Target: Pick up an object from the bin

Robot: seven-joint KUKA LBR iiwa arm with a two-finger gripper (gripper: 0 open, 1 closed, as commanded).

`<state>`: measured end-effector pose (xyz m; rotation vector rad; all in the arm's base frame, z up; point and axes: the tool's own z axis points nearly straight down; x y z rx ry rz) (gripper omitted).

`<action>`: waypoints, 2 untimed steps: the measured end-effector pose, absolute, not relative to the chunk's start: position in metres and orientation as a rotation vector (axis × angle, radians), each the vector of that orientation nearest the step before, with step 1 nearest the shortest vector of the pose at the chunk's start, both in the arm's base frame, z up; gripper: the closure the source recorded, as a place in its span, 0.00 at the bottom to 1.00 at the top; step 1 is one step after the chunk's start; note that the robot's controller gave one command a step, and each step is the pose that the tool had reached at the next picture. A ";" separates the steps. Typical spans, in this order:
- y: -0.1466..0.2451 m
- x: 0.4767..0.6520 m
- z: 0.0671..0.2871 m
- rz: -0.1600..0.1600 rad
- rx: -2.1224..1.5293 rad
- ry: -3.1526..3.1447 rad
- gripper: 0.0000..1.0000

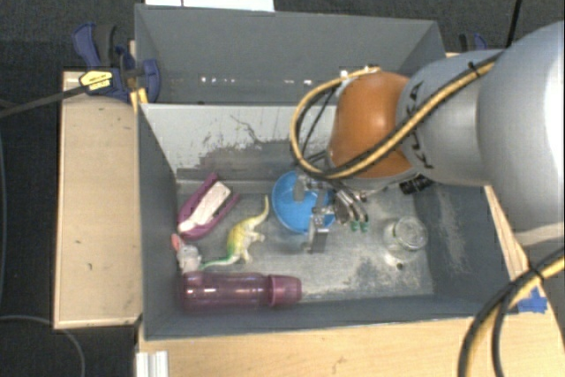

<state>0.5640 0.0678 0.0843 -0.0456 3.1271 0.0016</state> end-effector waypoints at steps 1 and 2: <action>0.060 0.571 0.084 -0.002 -0.461 3.090 0.00; 0.051 0.568 0.079 0.001 -0.315 3.111 0.00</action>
Offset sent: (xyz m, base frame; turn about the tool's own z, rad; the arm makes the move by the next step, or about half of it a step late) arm -0.0036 -0.0306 -0.0143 0.1810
